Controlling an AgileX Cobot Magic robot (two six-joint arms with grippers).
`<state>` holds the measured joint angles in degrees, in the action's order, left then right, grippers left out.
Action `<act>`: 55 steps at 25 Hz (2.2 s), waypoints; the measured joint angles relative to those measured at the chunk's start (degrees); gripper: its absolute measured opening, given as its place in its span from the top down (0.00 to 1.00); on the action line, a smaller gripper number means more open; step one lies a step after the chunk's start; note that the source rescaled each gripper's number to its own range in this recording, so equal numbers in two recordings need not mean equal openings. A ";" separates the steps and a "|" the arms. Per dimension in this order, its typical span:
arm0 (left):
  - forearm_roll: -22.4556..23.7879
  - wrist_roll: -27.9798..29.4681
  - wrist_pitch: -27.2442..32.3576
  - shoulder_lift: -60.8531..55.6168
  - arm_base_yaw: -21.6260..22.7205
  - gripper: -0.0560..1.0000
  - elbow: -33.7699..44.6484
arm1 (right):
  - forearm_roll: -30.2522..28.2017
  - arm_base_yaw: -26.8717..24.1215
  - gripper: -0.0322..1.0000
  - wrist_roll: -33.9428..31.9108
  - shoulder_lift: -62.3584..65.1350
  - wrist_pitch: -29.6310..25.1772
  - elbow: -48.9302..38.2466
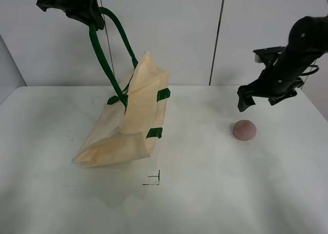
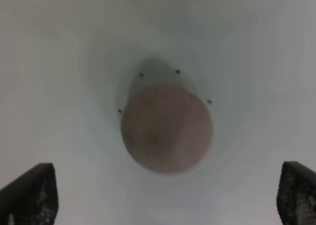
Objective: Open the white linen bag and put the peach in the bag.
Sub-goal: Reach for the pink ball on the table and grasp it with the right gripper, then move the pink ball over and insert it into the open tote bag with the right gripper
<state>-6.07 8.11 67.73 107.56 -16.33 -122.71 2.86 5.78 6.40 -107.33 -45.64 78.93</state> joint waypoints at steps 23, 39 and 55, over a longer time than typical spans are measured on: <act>-0.12 -0.20 0.00 0.00 0.00 0.95 0.00 | 4.89 0.05 0.97 1.49 -15.16 2.25 5.81; -0.12 -0.31 0.00 0.00 0.00 0.95 0.00 | 34.74 13.97 0.97 13.07 -10.57 -4.31 27.39; -0.12 -0.36 0.00 0.00 0.00 0.95 0.04 | 36.42 27.80 0.77 14.05 -24.81 11.99 27.34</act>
<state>-6.19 7.75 67.73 107.56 -16.33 -122.67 39.28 33.58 20.45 -132.14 -33.65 106.27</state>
